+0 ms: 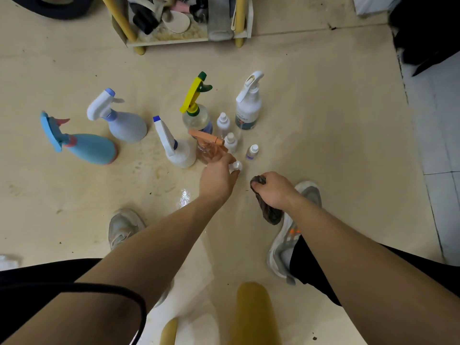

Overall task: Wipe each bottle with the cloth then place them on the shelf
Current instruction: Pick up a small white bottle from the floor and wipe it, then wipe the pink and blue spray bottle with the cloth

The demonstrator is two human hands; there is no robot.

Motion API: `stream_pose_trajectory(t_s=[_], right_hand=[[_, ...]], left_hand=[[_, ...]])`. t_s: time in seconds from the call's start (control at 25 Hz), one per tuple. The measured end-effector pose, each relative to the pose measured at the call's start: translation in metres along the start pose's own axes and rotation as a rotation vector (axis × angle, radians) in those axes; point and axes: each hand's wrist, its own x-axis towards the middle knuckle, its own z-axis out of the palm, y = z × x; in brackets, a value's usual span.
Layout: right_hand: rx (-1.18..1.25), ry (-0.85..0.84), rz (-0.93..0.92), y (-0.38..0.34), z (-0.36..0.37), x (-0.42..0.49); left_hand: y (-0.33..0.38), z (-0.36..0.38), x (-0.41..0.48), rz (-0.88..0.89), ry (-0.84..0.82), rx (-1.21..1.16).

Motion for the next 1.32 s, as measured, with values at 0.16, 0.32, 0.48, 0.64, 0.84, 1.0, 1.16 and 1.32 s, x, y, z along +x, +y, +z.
stream_pose_trajectory(t_s=[0.16, 0.32, 0.48, 0.64, 0.84, 1.0, 1.16, 1.32], right_hand=[[0.012, -0.012, -0.002, -0.004, 0.004, -0.001], [0.012, -0.027, -0.010, -0.012, 0.008, -0.008], [-0.013, -0.045, -0.050, -0.031, 0.010, -0.026], [-0.058, -0.073, -0.138, -0.069, 0.020, -0.050], [-0.117, -0.094, -0.279, -0.136, 0.046, -0.076], [-0.216, -0.102, -0.389, -0.192, 0.072, -0.077], [-0.217, -0.066, -0.443, -0.230, 0.097, -0.057], [-0.192, -0.073, -0.432, -0.245, 0.115, -0.029]], left_hand=[[-0.007, 0.003, 0.001, 0.005, -0.006, 0.005], [-0.006, -0.002, 0.000, -0.029, -0.054, 0.051], [-0.014, -0.026, -0.017, -0.095, -0.114, 0.080], [-0.040, -0.078, -0.041, -0.183, -0.151, 0.176], [-0.080, -0.155, -0.065, -0.308, -0.036, 0.227], [-0.120, -0.208, -0.075, -0.454, 0.128, 0.156], [-0.164, -0.244, -0.059, -0.609, 0.384, 0.005], [-0.199, -0.260, -0.022, -0.640, 0.530, -0.160]])
